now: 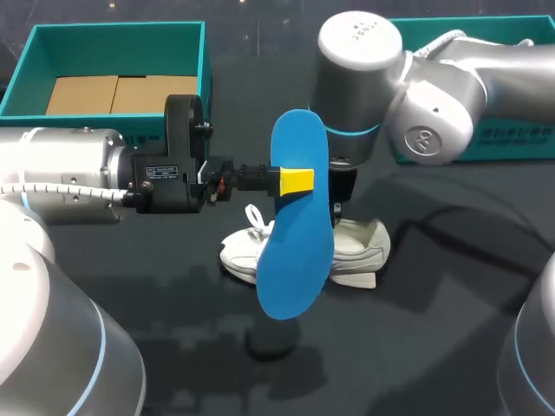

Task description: Take the shoe out of the shoebox, open the shoe tongue, remove and reinsert the insole, then place the shoe into the shoebox

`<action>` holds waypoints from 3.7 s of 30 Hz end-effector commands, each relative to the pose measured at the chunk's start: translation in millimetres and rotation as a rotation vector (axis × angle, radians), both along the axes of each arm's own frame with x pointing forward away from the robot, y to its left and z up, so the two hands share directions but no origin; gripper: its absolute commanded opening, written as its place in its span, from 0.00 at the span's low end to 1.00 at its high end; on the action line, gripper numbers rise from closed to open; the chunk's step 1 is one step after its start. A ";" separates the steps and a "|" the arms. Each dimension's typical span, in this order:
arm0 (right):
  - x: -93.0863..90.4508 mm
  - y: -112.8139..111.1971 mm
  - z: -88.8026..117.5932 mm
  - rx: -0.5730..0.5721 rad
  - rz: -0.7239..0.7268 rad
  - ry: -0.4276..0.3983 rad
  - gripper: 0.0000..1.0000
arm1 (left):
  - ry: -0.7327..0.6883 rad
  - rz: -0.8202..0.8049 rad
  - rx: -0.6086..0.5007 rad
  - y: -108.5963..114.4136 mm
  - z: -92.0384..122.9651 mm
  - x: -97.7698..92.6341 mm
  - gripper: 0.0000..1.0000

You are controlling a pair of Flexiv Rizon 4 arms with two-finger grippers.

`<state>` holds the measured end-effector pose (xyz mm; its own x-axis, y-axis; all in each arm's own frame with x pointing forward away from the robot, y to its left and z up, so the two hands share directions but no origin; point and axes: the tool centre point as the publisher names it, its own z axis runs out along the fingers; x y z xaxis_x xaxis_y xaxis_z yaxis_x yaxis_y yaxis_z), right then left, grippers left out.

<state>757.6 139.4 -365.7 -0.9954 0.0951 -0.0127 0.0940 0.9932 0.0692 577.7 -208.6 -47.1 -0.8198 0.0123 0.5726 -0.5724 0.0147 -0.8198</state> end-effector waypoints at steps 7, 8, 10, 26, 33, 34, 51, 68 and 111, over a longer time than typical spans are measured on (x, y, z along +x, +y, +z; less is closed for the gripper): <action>-17.1 -16.6 35.1 -0.016 -0.324 -0.041 0.00 | 0.000 0.005 -0.001 -4.1 0.0 -1.7 0.00; -19.5 -17.0 39.6 0.013 -0.373 -0.055 0.00 | 0.000 0.005 -0.001 -4.1 0.0 -1.7 0.00; -22.5 -14.2 45.0 0.014 -0.371 -0.073 0.00 | 0.000 0.005 -0.001 -4.1 0.0 -1.7 0.00; -24.6 -4.6 55.1 0.020 -0.523 -0.064 0.00 | 0.000 0.005 -0.001 -4.1 0.0 -1.7 0.00; -33.1 5.5 61.8 0.031 -0.868 -0.017 0.00 | 0.000 0.005 -0.001 -4.1 0.0 -1.7 0.00; -33.1 5.5 61.8 0.031 -0.868 -0.017 0.00 | 0.000 0.005 -0.001 -4.1 0.0 -1.7 0.00; -40.3 11.3 55.4 0.047 -1.041 0.011 0.00 | 0.000 0.005 -0.001 -4.1 0.0 -1.7 0.00; -58.9 14.7 40.9 0.230 -1.203 0.077 0.00 | 0.000 0.005 -0.001 -4.1 0.0 -1.7 0.00; -52.4 3.6 11.4 0.275 -1.271 0.274 1.00 | 0.000 0.005 -0.001 -4.1 0.0 -1.7 0.00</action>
<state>707.7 150.7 -365.0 -0.1804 0.9240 0.3370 0.9833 0.1617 0.0829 577.7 -208.6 -47.2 -0.8197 0.0125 0.5726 -0.5724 0.0147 -0.8198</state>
